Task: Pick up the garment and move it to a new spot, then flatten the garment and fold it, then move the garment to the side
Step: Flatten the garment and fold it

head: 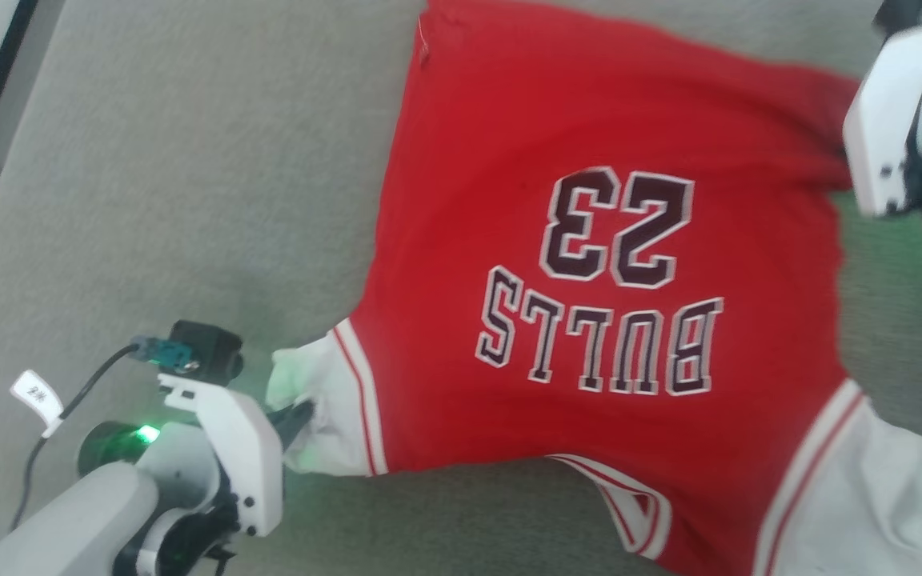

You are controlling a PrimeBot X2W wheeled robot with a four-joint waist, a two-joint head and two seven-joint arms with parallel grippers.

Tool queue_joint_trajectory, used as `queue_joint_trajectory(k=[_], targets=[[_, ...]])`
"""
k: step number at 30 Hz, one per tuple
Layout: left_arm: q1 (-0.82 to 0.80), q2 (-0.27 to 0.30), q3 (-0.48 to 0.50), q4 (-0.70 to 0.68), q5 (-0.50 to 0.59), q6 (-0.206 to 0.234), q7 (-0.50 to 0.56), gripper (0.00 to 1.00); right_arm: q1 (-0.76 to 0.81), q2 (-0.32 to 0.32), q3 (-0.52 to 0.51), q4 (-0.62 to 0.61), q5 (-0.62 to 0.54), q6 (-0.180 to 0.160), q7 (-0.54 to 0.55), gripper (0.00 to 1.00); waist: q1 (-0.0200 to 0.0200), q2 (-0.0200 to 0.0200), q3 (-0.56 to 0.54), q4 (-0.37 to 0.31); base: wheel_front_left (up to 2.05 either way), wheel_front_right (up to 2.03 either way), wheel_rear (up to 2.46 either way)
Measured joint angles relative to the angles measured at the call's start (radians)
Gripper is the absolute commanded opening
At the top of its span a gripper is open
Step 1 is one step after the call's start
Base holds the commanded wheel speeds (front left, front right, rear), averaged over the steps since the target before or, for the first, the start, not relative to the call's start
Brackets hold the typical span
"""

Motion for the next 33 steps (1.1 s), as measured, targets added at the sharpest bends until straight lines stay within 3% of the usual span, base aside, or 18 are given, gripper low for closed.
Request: queue_joint_trajectory(k=[11, 18, 24, 30, 31, 32, 33], targets=[[0.061, 0.080, 0.023, -0.059, -0.021, 0.060, 0.016, 0.00, 0.273, -0.137, 0.091, -0.336, 0.197, 0.000, 0.034, 0.00, 0.0000, 0.0000, -0.119, -0.138, 0.00, 0.00, 0.00], [0.090, 0.119, 0.041, -0.094, -0.035, 0.082, 0.021, 0.00, 0.486, -0.187, 0.001, -0.491, 0.257, 0.000, 0.042, 0.00, 0.0000, 0.0000, -0.170, -0.225, 0.00, 0.00, 0.00], [0.103, 0.134, 0.046, -0.106, -0.040, 0.091, 0.021, 0.00, 0.668, -0.171, -0.106, -0.548, 0.235, 0.000, -0.007, 0.00, 0.0000, 0.0000, -0.189, -0.270, 0.00, 0.00, 0.00], [0.106, 0.136, 0.046, -0.109, -0.042, 0.086, 0.022, 0.00, 0.800, -0.079, -0.199, -0.544, 0.169, 0.000, -0.099, 0.00, 0.0000, 0.0000, -0.188, -0.288, 0.00, 0.00, 0.00], [0.106, 0.136, 0.046, -0.108, -0.042, 0.082, 0.022, 0.00, 0.806, -0.065, -0.211, -0.540, 0.156, 0.000, -0.111, 0.18, 0.0000, 0.0000, -0.187, -0.288, 0.00, 0.00, 0.00], [0.106, 0.136, 0.046, -0.106, -0.042, 0.082, 0.022, 0.00, 0.813, -0.054, -0.221, -0.536, 0.146, 0.000, -0.121, 0.44, 0.0000, 0.0000, -0.186, -0.289, 0.00, 0.00, 0.00], [0.106, 0.136, 0.046, -0.104, -0.042, 0.081, 0.022, 0.00, 0.819, -0.047, -0.226, -0.532, 0.134, 0.000, -0.126, 1.00, 0.0000, 0.0000, -0.185, -0.289, 0.00, 0.00, 0.00]])
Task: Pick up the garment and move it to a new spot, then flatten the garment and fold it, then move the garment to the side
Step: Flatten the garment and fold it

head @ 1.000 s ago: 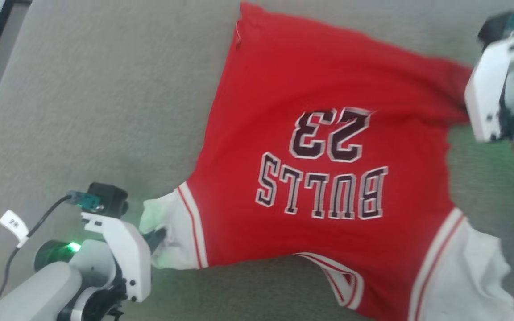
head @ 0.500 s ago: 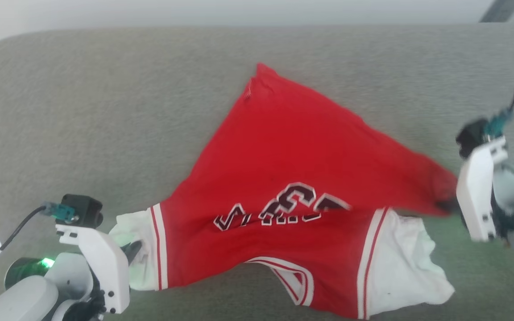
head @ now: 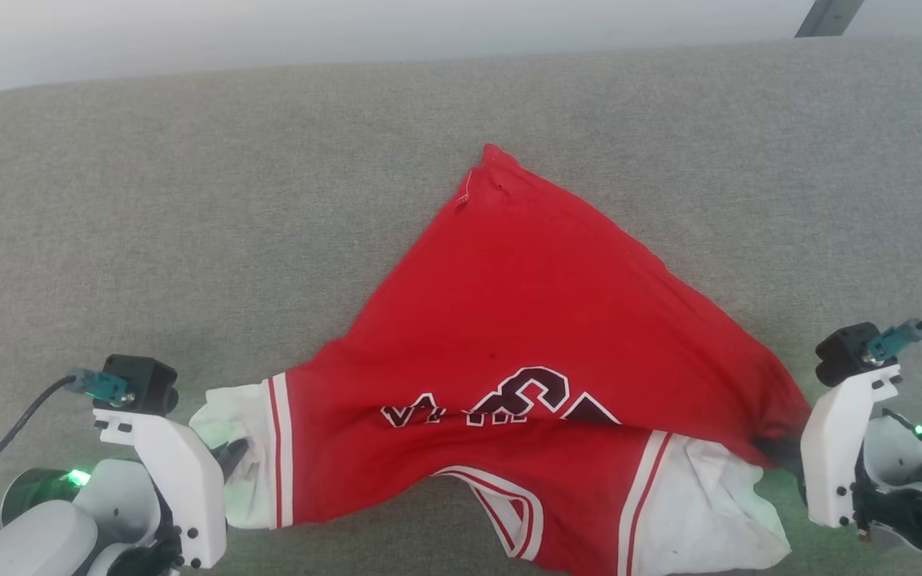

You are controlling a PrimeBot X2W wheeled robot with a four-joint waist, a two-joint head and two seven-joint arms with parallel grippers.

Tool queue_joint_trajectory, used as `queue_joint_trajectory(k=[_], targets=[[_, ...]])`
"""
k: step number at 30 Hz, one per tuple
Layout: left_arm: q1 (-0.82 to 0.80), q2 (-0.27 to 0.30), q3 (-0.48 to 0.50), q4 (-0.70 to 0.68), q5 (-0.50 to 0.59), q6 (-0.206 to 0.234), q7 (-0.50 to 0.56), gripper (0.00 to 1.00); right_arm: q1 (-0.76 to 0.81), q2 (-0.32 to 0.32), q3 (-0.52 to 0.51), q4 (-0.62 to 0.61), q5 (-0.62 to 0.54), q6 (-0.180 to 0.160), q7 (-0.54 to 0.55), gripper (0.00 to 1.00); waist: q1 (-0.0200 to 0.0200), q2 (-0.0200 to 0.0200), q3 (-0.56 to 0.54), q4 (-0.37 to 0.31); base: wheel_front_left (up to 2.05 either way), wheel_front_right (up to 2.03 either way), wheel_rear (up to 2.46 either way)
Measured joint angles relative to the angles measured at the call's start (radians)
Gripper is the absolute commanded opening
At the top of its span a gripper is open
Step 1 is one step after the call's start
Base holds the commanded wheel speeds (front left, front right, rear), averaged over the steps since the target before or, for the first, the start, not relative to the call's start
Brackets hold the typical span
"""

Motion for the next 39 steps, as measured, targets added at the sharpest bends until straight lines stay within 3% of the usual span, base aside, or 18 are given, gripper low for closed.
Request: queue_joint_trajectory(k=[6, 14, 21, 28, 39], targets=[[0.000, -0.005, -0.001, 0.016, -0.004, -0.009, -0.003, 0.00, 0.010, 0.022, -0.034, -0.040, -0.042, 0.001, 0.011, 1.00, 0.0000, -0.0001, -0.007, 0.001, 0.00, 0.00, 0.00], [0.017, -0.005, -0.002, 0.019, -0.010, -0.009, -0.014, 0.00, 0.014, 0.025, -0.146, -0.222, -0.092, 0.000, 0.039, 1.00, 0.0000, 0.0000, -0.033, 0.013, 0.00, 0.00, 0.00], [0.013, -0.022, -0.011, 0.014, -0.006, -0.016, -0.014, 0.00, -0.106, 0.060, -0.164, -0.302, -0.140, 0.000, 0.056, 1.00, 0.0000, 0.0000, -0.030, 0.052, 0.00, 0.00, 0.00], [-0.033, -0.062, -0.032, 0.020, 0.012, -0.035, -0.009, 0.00, -0.336, 0.079, -0.072, -0.156, -0.163, 0.000, -0.006, 1.00, 0.0000, -0.0001, -0.003, 0.119, 0.00, 0.00, 0.00], [-0.113, -0.170, -0.072, 0.080, 0.045, -0.091, -0.016, 0.00, -0.688, 0.103, 0.160, 0.296, -0.137, 0.000, -0.071, 1.00, 0.0000, 0.0000, 0.073, 0.254, 0.00, 0.00, 0.00]])
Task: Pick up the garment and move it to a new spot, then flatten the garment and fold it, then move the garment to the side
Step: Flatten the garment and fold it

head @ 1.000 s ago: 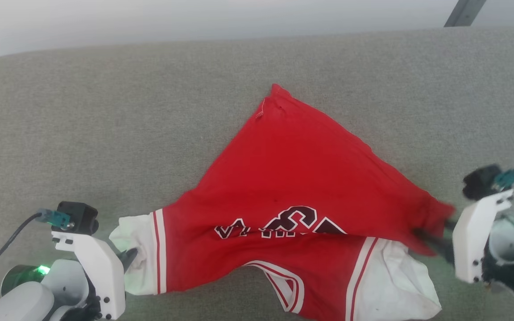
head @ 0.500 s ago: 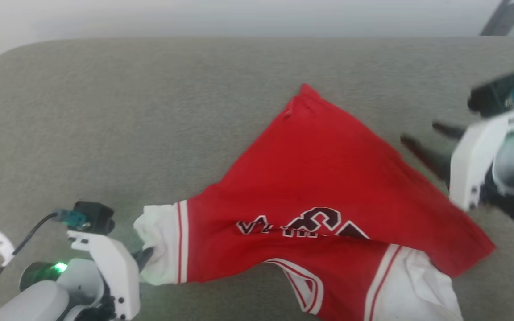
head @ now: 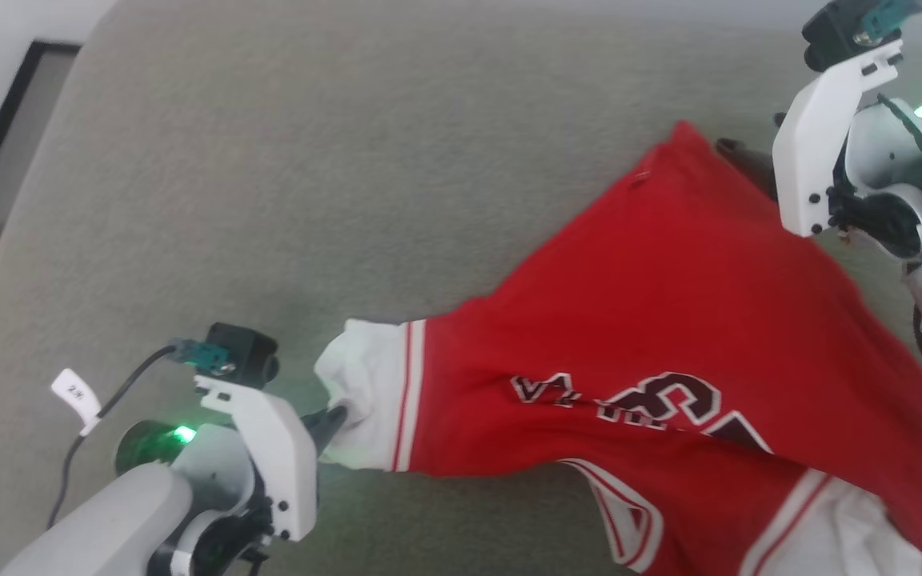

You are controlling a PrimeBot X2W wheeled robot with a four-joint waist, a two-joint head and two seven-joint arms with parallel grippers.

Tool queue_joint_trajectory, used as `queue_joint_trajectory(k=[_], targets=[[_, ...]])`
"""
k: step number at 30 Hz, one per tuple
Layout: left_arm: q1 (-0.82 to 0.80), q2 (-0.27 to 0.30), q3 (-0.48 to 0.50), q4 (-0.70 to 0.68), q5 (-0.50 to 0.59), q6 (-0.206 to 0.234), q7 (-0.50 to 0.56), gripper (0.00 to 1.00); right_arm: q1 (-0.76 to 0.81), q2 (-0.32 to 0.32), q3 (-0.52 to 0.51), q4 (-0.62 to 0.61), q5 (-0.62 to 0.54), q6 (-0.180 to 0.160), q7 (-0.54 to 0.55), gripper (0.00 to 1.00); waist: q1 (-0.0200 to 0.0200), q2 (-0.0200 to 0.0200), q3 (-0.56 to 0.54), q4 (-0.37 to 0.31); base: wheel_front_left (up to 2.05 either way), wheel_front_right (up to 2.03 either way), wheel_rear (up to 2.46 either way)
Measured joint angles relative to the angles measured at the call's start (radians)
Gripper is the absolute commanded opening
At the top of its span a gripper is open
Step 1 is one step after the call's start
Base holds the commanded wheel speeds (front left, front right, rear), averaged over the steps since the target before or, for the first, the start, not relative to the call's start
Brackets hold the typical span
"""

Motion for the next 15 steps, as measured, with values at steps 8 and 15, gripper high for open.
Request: queue_joint_trajectory(k=[8, 15], targets=[[-0.045, -0.070, -0.021, 0.063, 0.008, -0.044, -0.014, 0.00, -0.112, -0.019, 0.170, 0.231, 0.043, 0.000, 0.101, 1.00, 0.0000, 0.0000, 0.062, 0.092, 0.00, 0.00, 0.00], [-0.065, -0.109, -0.027, 0.120, 0.009, -0.075, -0.035, 0.00, -0.171, -0.047, 0.277, 0.293, 0.141, 0.000, 0.203, 1.00, 0.0000, 0.0001, 0.101, 0.141, 0.00, 0.00, 0.00]])
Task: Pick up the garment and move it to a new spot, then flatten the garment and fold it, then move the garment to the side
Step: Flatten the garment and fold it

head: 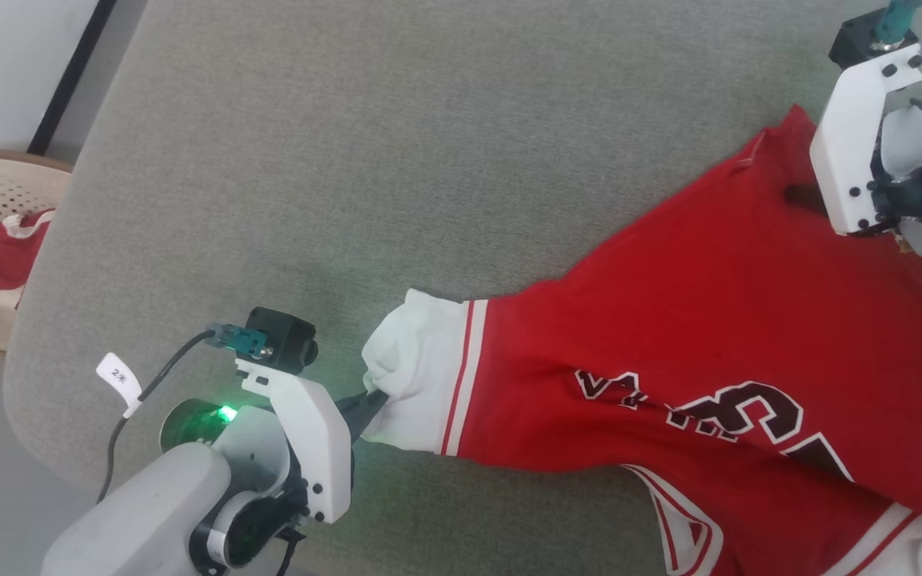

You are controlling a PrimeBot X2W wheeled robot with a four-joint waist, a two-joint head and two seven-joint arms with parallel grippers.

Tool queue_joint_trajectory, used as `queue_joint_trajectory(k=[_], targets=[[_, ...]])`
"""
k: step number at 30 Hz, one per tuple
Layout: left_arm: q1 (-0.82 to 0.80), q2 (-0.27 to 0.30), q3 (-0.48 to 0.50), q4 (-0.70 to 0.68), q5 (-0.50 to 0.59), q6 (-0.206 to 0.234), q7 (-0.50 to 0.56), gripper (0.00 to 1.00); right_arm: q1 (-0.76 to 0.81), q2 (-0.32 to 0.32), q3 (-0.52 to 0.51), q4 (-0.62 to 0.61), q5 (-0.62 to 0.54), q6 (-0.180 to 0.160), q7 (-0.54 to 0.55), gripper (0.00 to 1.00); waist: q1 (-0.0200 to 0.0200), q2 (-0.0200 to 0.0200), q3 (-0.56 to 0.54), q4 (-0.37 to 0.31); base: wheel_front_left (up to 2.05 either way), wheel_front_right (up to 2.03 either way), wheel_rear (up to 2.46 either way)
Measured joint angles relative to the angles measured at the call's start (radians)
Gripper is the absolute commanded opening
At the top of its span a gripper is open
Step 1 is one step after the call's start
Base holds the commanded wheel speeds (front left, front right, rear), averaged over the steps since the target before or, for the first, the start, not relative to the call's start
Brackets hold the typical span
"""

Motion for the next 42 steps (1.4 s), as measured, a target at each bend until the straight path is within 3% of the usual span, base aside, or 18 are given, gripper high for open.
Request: queue_joint_trajectory(k=[1, 2, 3, 13, 25, 30, 42], targets=[[0.000, -0.002, 0.000, 0.006, 0.000, -0.001, -0.001, 0.00, -0.004, -0.002, 0.011, 0.001, 0.006, 0.000, 0.005, 1.00, 0.0001, 0.0000, 0.000, 0.001, 0.00, 0.00, 0.00], [-0.001, -0.003, 0.000, 0.012, 0.000, -0.005, -0.003, 0.00, -0.006, -0.003, 0.017, 0.001, 0.018, 0.000, 0.009, 0.45, 0.0000, 0.0000, -0.001, 0.001, 0.00, 0.00, 0.00], [-0.001, -0.004, 0.001, 0.017, -0.002, -0.008, -0.004, 0.00, -0.009, -0.006, 0.026, 0.001, 0.029, -0.001, 0.013, 0.00, 0.0000, 0.0000, -0.002, 0.000, 0.00, 0.00, 0.00], [-0.078, 0.045, 0.023, 0.036, 0.008, -0.008, 0.028, 0.00, -0.020, -0.005, 0.109, -0.016, 0.088, 0.000, -0.088, 0.00, 0.0000, -0.0001, -0.043, -0.051, 0.00, 0.00, 0.00], [-0.317, 0.128, 0.057, 0.077, 0.070, 0.002, 0.152, 0.00, -0.071, -0.017, 0.150, -0.074, 0.163, 0.000, -0.174, 0.00, 0.0000, 0.0000, -0.147, -0.153, 0.00, 0.00, 0.00], [-0.464, 0.148, 0.074, 0.144, 0.107, -0.038, 0.179, 0.00, -0.104, -0.026, 0.165, -0.119, 0.189, 0.000, -0.196, 0.00, 0.0000, -0.0001, -0.200, -0.206, 0.00, 0.00, 0.00], [-0.739, 0.106, 0.072, 0.367, 0.172, -0.147, 0.204, 0.00, -0.178, -0.049, 0.151, -0.154, 0.209, 0.000, -0.247, 0.00, 0.0000, 0.0000, -0.298, -0.306, 0.00, 0.00, 0.00]])
